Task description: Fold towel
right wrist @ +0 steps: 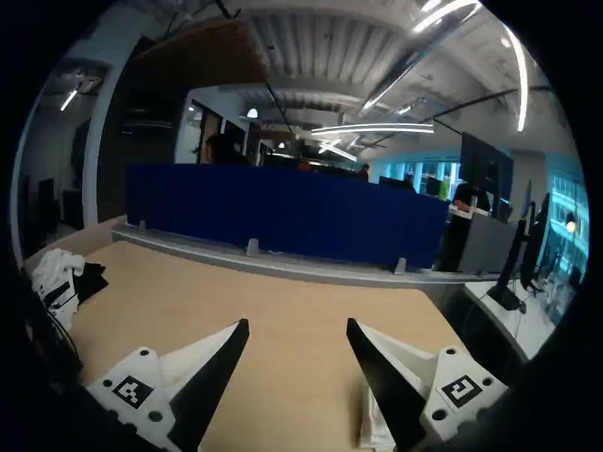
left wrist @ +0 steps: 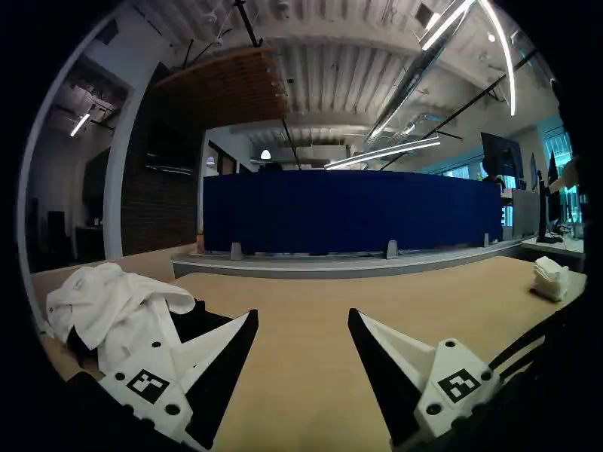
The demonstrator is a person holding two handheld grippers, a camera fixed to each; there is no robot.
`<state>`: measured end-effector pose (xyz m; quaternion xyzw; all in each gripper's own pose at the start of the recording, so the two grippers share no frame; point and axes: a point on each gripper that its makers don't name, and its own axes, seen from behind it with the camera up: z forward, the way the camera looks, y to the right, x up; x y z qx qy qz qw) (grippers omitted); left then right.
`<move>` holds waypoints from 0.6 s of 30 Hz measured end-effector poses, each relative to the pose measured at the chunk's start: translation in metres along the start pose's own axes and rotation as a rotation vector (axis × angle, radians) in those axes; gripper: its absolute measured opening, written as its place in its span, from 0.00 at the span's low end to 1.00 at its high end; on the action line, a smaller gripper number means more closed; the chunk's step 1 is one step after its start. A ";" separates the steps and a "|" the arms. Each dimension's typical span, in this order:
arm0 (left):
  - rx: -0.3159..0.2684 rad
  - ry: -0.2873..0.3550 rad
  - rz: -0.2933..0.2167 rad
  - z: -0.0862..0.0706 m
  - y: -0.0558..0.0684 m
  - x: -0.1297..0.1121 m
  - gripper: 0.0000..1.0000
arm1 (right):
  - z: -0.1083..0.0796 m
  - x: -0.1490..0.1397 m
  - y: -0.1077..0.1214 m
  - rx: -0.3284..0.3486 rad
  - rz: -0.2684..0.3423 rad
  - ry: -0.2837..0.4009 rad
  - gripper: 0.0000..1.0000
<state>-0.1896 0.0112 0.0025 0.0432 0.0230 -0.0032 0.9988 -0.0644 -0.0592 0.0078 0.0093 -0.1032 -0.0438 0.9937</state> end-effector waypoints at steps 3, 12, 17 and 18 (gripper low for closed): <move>0.000 0.000 0.001 0.000 0.000 0.001 0.88 | -0.005 0.010 0.008 -0.003 0.017 0.028 1.00; 0.000 0.000 0.001 0.000 0.000 0.001 0.88 | -0.015 0.029 0.033 -0.024 0.071 0.127 1.00; 0.000 0.000 0.000 0.000 0.000 0.000 0.88 | -0.018 0.020 0.051 -0.050 0.101 0.162 1.00; 0.000 0.000 0.000 0.001 0.000 0.000 0.88 | -0.019 0.017 0.055 -0.055 0.107 0.168 1.00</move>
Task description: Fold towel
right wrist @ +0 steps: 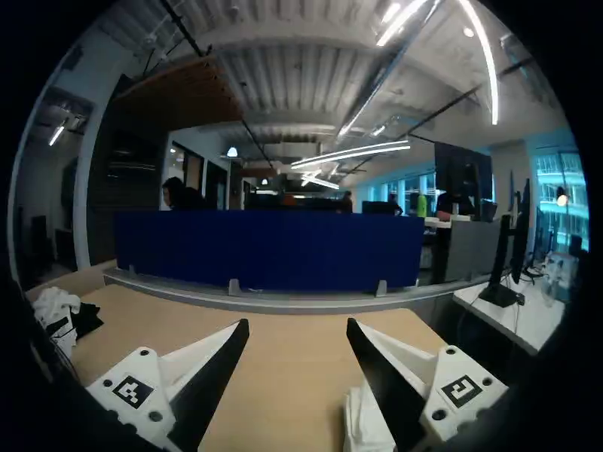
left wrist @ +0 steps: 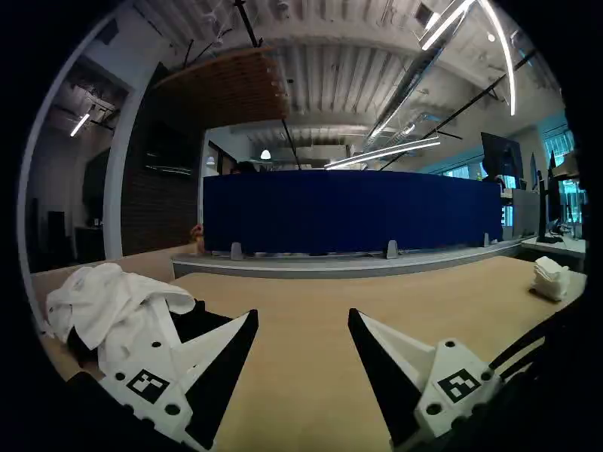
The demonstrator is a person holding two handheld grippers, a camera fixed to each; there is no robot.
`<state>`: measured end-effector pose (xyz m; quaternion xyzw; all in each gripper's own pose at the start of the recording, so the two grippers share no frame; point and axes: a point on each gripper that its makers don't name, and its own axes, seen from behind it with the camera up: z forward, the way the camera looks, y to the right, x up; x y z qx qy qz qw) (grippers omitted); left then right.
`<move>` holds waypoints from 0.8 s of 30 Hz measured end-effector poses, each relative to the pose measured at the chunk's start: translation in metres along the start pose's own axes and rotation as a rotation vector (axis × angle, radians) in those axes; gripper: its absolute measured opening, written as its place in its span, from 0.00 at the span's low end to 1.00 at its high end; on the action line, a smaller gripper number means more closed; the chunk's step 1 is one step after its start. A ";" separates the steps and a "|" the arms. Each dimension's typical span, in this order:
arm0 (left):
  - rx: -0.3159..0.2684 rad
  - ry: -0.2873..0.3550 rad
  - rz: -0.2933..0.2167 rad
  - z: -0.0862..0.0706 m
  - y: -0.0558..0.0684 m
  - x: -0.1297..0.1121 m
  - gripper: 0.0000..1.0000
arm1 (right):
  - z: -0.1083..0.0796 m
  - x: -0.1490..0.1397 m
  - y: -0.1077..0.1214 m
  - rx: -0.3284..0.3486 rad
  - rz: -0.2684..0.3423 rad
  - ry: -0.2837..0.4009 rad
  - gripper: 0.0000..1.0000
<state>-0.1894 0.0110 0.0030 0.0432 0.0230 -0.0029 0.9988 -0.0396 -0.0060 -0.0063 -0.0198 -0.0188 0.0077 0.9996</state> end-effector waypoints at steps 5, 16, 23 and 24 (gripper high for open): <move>0.000 0.000 0.000 0.001 -0.001 0.000 0.88 | -0.007 -0.019 0.013 -0.009 0.021 0.017 1.00; 0.000 0.000 0.000 0.003 -0.002 0.001 0.88 | -0.001 -0.086 0.016 -0.004 0.067 0.035 1.00; 0.000 0.000 0.000 0.003 -0.003 0.001 0.88 | 0.009 -0.121 0.011 -0.003 0.081 0.043 1.00; 0.000 0.000 0.000 0.003 -0.003 0.001 0.88 | 0.011 -0.125 0.011 -0.008 0.084 0.042 1.00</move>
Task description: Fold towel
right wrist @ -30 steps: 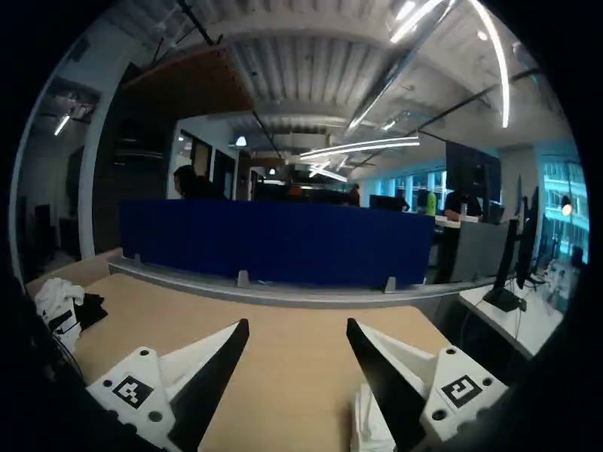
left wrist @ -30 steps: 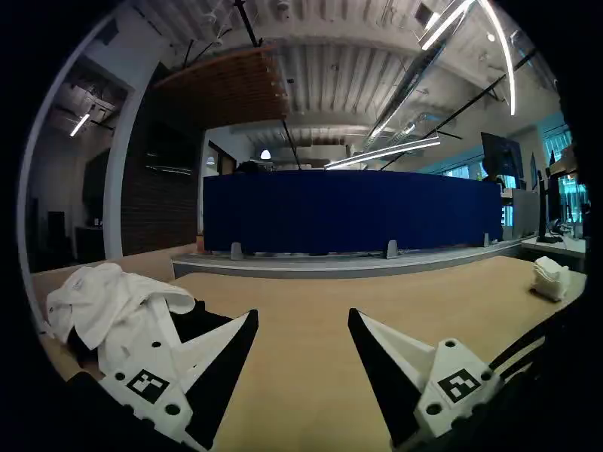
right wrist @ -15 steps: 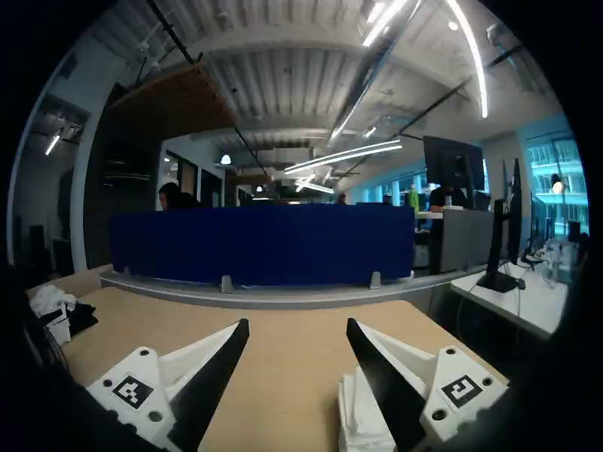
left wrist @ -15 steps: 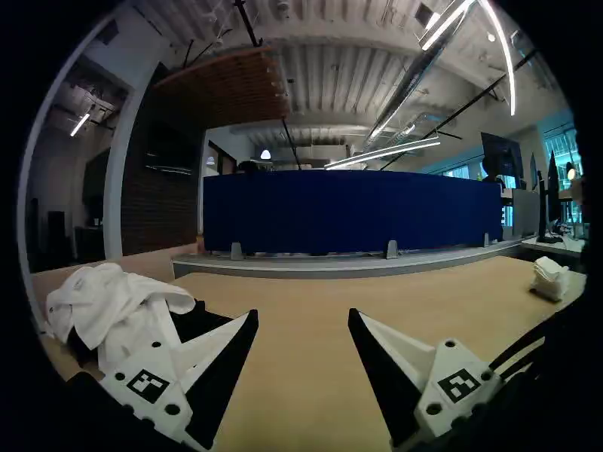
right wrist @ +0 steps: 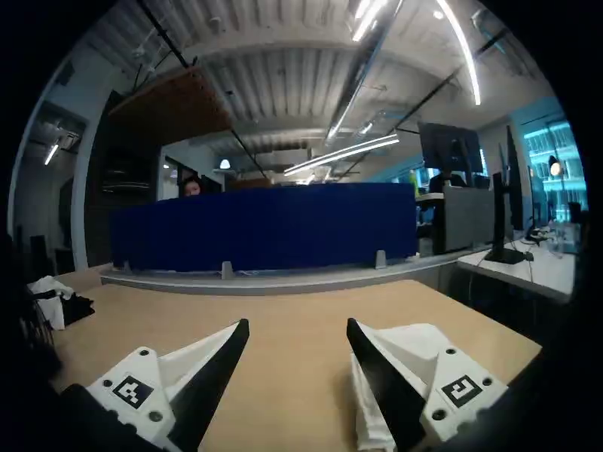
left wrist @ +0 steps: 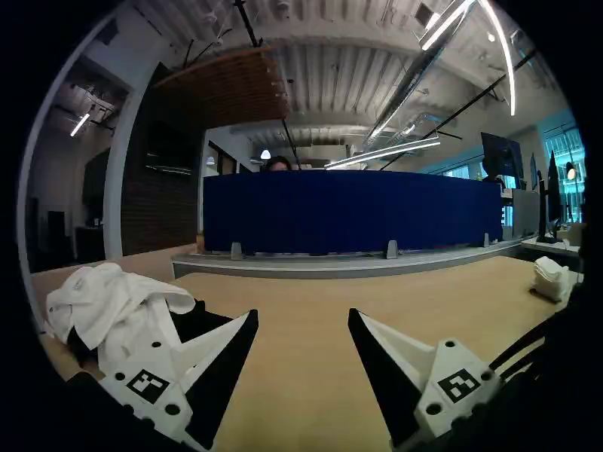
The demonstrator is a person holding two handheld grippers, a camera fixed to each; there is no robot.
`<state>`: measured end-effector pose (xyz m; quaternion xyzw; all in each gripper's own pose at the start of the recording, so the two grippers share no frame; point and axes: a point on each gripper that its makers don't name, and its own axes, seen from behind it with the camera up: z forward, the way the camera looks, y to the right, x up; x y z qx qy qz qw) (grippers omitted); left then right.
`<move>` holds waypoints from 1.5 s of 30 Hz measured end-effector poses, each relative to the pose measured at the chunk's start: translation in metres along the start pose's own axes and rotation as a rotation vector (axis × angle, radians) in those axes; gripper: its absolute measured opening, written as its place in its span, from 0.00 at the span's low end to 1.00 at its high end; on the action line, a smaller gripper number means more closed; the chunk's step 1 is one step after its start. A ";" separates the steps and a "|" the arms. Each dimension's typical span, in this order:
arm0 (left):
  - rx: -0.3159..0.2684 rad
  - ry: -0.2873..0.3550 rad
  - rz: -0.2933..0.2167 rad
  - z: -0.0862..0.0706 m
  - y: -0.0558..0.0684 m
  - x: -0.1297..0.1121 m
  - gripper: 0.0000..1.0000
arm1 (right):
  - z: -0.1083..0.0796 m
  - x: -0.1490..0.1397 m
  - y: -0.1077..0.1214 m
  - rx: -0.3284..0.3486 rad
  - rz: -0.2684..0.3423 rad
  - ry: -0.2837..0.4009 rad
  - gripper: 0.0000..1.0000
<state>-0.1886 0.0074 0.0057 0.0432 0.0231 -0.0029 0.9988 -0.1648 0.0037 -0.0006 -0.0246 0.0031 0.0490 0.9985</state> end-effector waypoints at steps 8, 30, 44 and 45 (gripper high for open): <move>0.000 0.000 0.000 0.000 0.000 0.000 0.88 | 0.011 -0.019 0.001 -0.031 -0.005 -0.002 1.00; 0.000 0.000 0.000 -0.001 -0.001 0.000 0.88 | 0.006 -0.032 -0.016 0.004 0.015 0.016 1.00; 0.000 0.000 0.000 -0.001 -0.001 0.000 0.88 | 0.002 -0.040 -0.022 0.002 -0.061 0.039 1.00; 0.000 0.000 0.000 -0.001 -0.001 0.000 0.88 | 0.002 -0.041 -0.022 0.001 -0.063 0.039 1.00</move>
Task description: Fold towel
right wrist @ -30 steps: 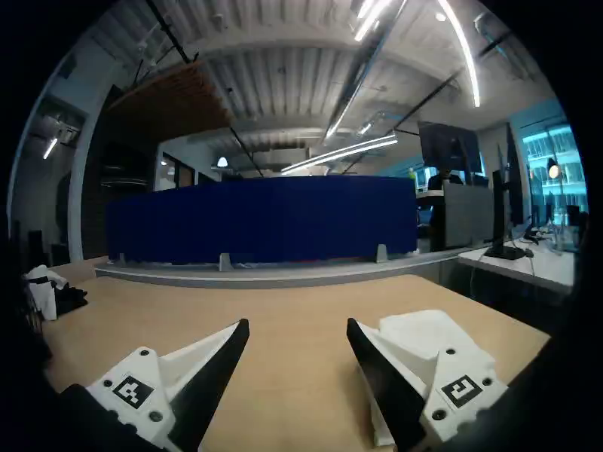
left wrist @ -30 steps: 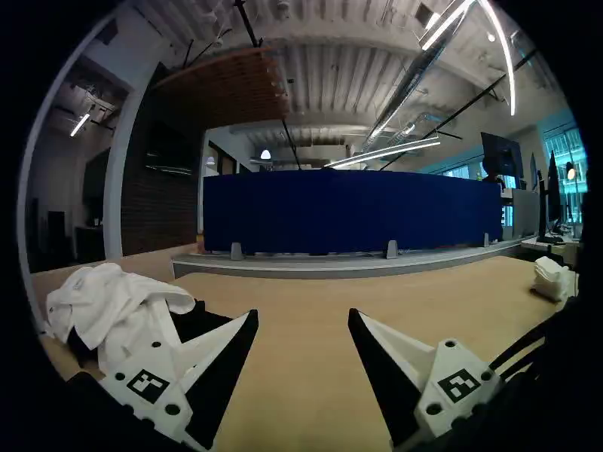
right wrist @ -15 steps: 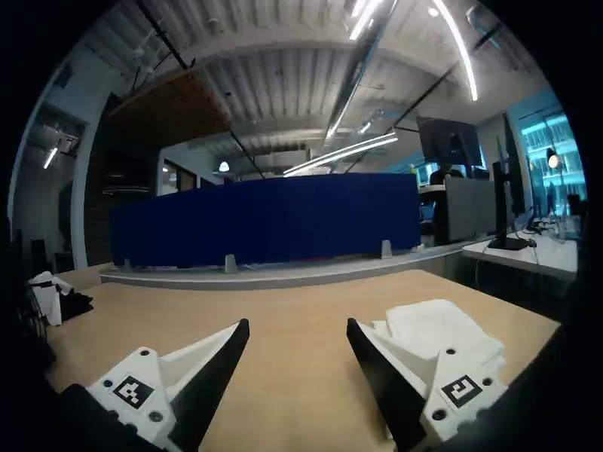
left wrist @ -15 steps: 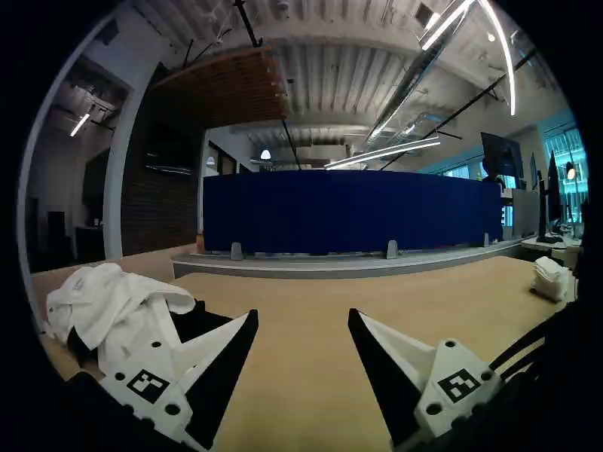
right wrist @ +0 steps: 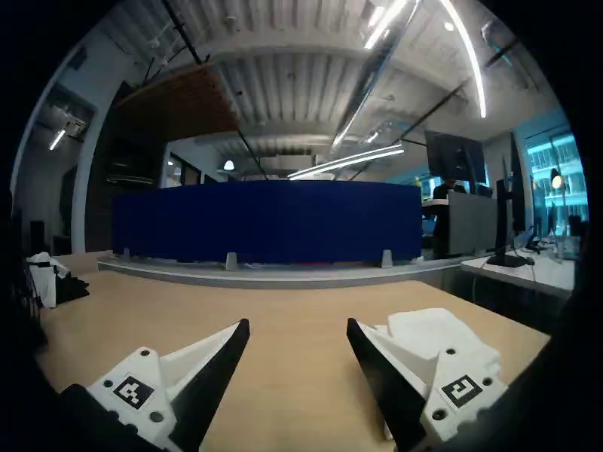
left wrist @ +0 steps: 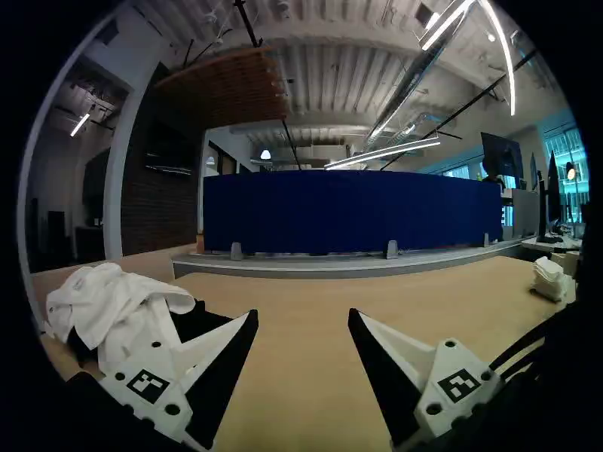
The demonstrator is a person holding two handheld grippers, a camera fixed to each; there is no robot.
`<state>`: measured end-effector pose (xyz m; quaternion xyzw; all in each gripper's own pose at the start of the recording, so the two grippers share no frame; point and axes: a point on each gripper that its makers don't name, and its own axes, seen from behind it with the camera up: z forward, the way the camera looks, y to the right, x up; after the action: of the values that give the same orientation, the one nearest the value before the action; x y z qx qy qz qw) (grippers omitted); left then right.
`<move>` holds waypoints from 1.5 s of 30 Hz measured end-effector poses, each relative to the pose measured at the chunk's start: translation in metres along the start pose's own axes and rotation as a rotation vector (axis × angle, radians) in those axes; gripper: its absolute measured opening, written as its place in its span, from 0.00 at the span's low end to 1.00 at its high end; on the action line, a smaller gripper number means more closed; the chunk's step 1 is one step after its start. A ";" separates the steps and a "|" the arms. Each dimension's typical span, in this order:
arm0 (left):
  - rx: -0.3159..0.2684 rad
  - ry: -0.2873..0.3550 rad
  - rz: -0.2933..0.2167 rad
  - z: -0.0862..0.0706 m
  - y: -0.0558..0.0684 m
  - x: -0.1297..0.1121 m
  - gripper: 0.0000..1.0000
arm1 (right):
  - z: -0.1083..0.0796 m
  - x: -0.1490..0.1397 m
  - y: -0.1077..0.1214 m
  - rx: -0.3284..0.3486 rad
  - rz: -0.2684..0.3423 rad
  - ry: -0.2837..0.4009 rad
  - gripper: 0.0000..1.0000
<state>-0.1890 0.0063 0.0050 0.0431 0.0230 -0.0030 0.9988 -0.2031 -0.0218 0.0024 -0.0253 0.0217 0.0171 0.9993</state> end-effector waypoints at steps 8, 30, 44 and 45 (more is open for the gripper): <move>0.000 0.000 0.000 -0.001 -0.001 0.000 0.88 | -0.001 -0.001 -0.002 0.010 0.000 0.000 1.00; 0.000 0.000 0.000 -0.001 0.000 0.000 0.88 | -0.002 0.000 -0.002 0.009 0.000 -0.001 1.00; 0.000 0.000 0.000 -0.003 0.000 0.000 0.88 | -0.003 -0.002 -0.002 0.010 0.000 0.000 1.00; 0.000 0.000 0.000 -0.003 0.000 0.000 0.88 | -0.003 -0.002 -0.002 0.010 -0.001 0.000 1.00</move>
<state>-0.1890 0.0066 0.0019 0.0431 0.0229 -0.0030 0.9988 -0.2056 -0.0236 -0.0004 -0.0204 0.0217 0.0167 0.9994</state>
